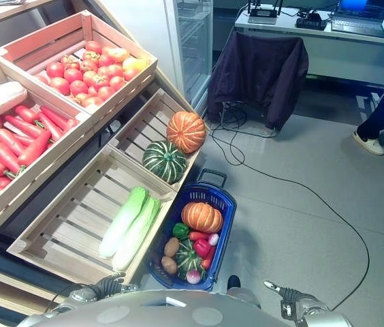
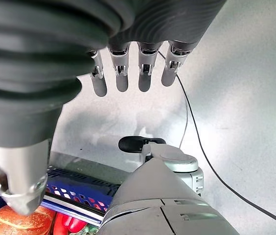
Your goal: Pick up fruits and vegetables into the basket
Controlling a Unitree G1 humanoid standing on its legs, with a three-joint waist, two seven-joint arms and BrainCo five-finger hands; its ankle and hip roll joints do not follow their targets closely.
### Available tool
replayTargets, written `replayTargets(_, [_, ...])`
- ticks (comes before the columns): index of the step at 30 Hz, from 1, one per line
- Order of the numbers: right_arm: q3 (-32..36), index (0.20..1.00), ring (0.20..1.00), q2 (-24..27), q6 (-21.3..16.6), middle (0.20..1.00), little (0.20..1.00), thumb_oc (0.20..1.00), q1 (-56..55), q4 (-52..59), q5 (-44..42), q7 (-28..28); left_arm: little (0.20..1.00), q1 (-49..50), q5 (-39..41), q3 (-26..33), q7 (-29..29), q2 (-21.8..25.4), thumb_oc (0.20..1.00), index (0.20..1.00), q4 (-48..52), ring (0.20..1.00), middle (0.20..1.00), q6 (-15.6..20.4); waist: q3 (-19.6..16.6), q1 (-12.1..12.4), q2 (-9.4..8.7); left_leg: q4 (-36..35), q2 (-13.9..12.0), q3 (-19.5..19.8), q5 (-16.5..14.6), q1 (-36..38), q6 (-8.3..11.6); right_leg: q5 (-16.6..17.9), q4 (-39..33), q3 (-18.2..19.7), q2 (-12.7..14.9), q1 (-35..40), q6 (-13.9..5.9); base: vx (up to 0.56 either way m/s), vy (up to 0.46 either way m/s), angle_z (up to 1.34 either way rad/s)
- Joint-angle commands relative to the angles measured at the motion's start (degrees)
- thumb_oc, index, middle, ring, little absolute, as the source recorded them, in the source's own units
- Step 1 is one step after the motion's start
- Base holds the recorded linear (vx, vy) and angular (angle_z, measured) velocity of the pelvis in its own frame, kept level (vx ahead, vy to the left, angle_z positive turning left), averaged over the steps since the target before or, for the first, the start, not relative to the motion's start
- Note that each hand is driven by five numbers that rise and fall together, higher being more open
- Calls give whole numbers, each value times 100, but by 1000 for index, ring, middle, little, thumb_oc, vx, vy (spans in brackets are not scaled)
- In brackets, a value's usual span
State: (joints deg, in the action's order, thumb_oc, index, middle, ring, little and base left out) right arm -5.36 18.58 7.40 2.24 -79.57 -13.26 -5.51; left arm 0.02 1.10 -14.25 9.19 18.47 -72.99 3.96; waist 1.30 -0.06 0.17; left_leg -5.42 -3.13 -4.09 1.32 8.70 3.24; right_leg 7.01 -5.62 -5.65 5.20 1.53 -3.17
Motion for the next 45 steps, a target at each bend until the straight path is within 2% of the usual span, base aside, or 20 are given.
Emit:
replayTargets(1, [-85,1000,1000,16,-59,1000,1000,1000,423,-314,29,-39,1000,-345,104,107,-61,-55,1000,1000,-385,1000,1000,94,248,-17,-50,42,-35,168,-480,-160,78,-687,62,-184,202,526,-504,0,0,0])
replayTargets(7, [-99,1000,1000,52,-58,1000,1000,1000,426,-313,24,-56,1000,-328,223,103,-93,-39,1000,1000,-351,1000,1000,94,361,-18,-34,42,-39,175,-425,-292,82,-655,62,-154,195,409,-505,0,0,0])
replayTargets(13, [-213,1000,1000,65,-16,1000,1000,1000,528,-232,-145,37,1000,-407,439,1,-188,-62,1000,1000,-301,1000,1000,142,676,-14,3,42,-19,258,-257,-747,54,-554,62,-67,152,-15,-450,-61,-3,0])
replayTargets(18, [-343,1000,1000,60,-52,1000,1000,1000,800,-47,-407,196,1000,-693,782,-125,-288,-66,1000,1000,-140,1000,1000,257,1235,-69,81,42,46,363,-38,-1316,16,-412,62,95,70,-579,-373,-176,-7,4])
replayTargets(21, [-415,1000,1000,97,-99,1000,1000,1000,1066,79,-707,333,1000,-980,1082,-204,-292,-53,1000,1000,-3,1000,1000,447,1641,-82,138,42,124,469,111,-1720,-16,-306,62,141,4,-973,-303,-164,-20,12])
replayTargets(28, [-499,1000,1000,236,-130,1000,1000,1000,1424,267,-1051,382,1000,-1374,1521,-303,-279,44,1000,1000,355,1000,1000,854,2029,-40,158,42,191,522,230,-2093,8,-255,116,5,11,-1308,-259,-77,-8,9])
replayTargets(33, [-516,1000,1000,402,-139,1000,1000,1000,1685,307,-1274,362,1000,-1847,2027,-419,-218,216,1000,1000,789,1000,1000,1174,2324,-6,253,86,238,593,346,-2306,0,-488,745,-16,-5,-1690,-152,-69,3,7])
replayTargets(36, [-541,1000,1000,516,-112,1000,1000,1000,1856,305,-1303,367,1000,-2095,2366,-452,-281,353,1000,1000,1215,1000,1000,1424,2522,-14,291,518,300,586,277,-2612,-4,-587,1116,10,-11,-1973,-99,-88,15,21])
replayTargets(41, [-536,1000,1000,621,-157,1000,1000,1000,2051,371,-1483,412,1000,-2503,2751,-547,-835,668,1000,1000,2309,1000,1000,1749,2824,9,289,1355,423,576,90,-3276,-64,-697,1797,54,-17,-2578,-93,-97,-19,11])
replayTargets(45, [-522,1000,1000,646,-168,1000,1000,1000,2122,453,-1563,470,1000,-2816,2726,-529,-1478,928,1000,1000,2919,1000,1000,2062,2849,28,275,1792,479,555,-2,-3812,-115,-746,2199,62,9,-3122,-102,-72,-18,6])
